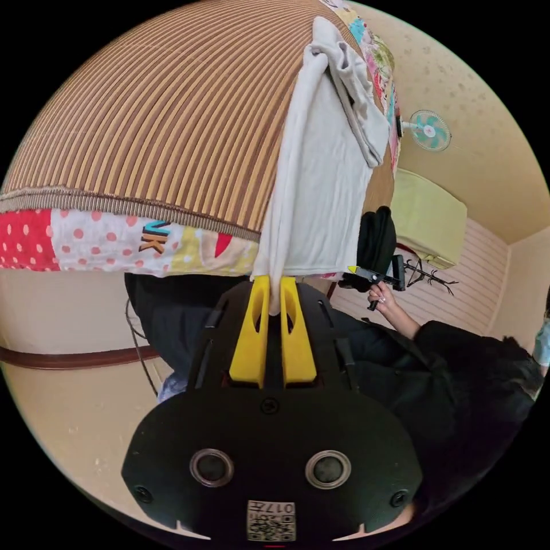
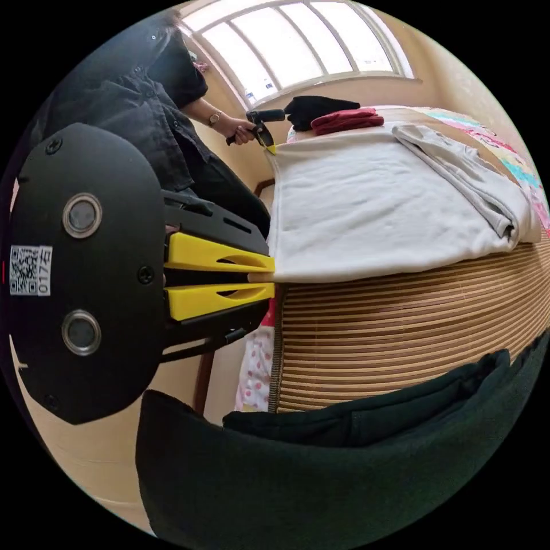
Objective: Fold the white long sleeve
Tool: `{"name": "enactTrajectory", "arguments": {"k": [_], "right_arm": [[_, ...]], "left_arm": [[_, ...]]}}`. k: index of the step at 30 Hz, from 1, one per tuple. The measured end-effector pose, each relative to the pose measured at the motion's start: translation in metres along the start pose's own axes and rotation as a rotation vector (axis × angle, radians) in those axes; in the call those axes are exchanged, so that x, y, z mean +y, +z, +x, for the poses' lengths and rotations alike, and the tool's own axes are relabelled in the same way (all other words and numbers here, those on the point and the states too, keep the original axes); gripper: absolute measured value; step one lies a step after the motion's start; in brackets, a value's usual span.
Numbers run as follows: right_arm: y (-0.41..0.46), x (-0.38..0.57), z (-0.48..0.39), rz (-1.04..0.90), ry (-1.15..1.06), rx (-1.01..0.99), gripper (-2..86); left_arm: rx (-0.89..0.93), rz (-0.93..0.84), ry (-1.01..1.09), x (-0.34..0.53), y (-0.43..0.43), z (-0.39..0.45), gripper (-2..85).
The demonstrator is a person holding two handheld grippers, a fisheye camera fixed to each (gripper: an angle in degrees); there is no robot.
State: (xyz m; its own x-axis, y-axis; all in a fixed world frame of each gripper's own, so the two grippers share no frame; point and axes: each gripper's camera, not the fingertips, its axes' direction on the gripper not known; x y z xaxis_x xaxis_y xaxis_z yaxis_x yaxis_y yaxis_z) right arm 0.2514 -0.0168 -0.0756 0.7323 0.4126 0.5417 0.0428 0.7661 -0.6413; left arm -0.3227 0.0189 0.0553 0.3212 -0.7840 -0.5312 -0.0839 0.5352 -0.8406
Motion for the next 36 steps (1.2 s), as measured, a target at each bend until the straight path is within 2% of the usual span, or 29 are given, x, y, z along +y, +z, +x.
{"name": "enactTrajectory", "arguments": {"k": [1, 2, 3, 4, 7, 9, 13, 15, 18, 19, 21, 23, 24, 26, 29, 31, 33, 35, 36], "right_arm": [[-0.027, 0.018, 0.003, 0.091, 0.014, -0.216, 3.9], [-0.061, 0.035, -0.004, 0.228, -0.019, -0.423, 3.6], [-0.079, 0.042, -0.010, 0.296, -0.047, -0.484, 3.5], [-0.110, 0.048, -0.025, 0.408, -0.113, -0.551, 3.4], [-0.162, 0.015, -0.062, 0.541, -0.241, -0.529, 3.2], [-0.173, -0.032, -0.084, 0.560, -0.286, -0.506, 3.1], [-0.161, -0.162, -0.128, 0.579, -0.238, -0.377, 3.2], [-0.150, -0.196, -0.134, 0.596, -0.147, -0.412, 3.4], [-0.133, -0.207, -0.150, 0.614, -0.120, -0.568, 2.8], [-0.125, -0.200, -0.160, 0.603, -0.140, -0.536, 2.4], [-0.107, -0.183, -0.177, 0.577, -0.198, -0.361, 2.0], [-0.069, -0.163, -0.195, 0.512, -0.236, -0.065, 1.7], [-0.059, -0.158, -0.198, 0.504, -0.248, 0.007, 1.5], [-0.022, -0.143, -0.209, 0.489, -0.312, 0.308, 0.9], [0.018, -0.141, -0.195, 0.439, -0.293, 0.607, 0.5], [0.036, -0.148, -0.169, 0.353, -0.237, 0.668, 0.4], [0.049, -0.152, -0.140, 0.238, -0.219, 0.618, 0.4], [0.045, -0.144, -0.126, 0.248, -0.262, 0.567, 0.3], [0.043, -0.143, -0.125, 0.242, -0.265, 0.562, 0.3]], "left_arm": [[0.087, 0.022, 0.020, 0.005, -0.008, 0.003, 3.5], [0.259, 0.082, 0.055, 0.014, -0.024, 0.010, 3.4], [0.380, 0.155, 0.111, 0.020, -0.043, 0.026, 3.4], [0.415, 0.190, 0.151, 0.021, -0.053, 0.037, 3.4], [0.510, 0.341, 0.344, 0.002, -0.096, 0.089, 3.4], [0.525, 0.421, 0.400, -0.053, -0.120, 0.116, 3.5], [0.381, 0.529, 0.277, -0.165, -0.142, 0.126, 4.7], [0.358, 0.649, 0.173, -0.217, -0.155, 0.113, 7.2], [0.457, 0.819, 0.061, -0.229, -0.162, 0.087, 8.9], [0.436, 0.834, 0.048, -0.226, -0.162, 0.084, 9.3], [0.243, 0.795, -0.028, -0.211, -0.147, 0.072, 11.3], [0.086, 0.753, -0.135, -0.190, -0.126, 0.056, 14.4], [0.008, 0.755, -0.228, -0.172, -0.111, 0.042, 16.5], [-0.028, 0.761, -0.336, -0.146, -0.088, 0.016, 18.3], [0.087, 0.686, -0.388, -0.138, -0.045, -0.025, 18.7], [0.172, 0.679, -0.410, -0.140, -0.026, -0.046, 17.1], [0.297, 0.775, -0.417, -0.144, -0.021, -0.063, 13.6], [0.362, 0.821, -0.403, -0.155, -0.025, -0.066, 12.2], [0.400, 0.820, -0.330, -0.166, -0.029, -0.057, 10.4]]}}
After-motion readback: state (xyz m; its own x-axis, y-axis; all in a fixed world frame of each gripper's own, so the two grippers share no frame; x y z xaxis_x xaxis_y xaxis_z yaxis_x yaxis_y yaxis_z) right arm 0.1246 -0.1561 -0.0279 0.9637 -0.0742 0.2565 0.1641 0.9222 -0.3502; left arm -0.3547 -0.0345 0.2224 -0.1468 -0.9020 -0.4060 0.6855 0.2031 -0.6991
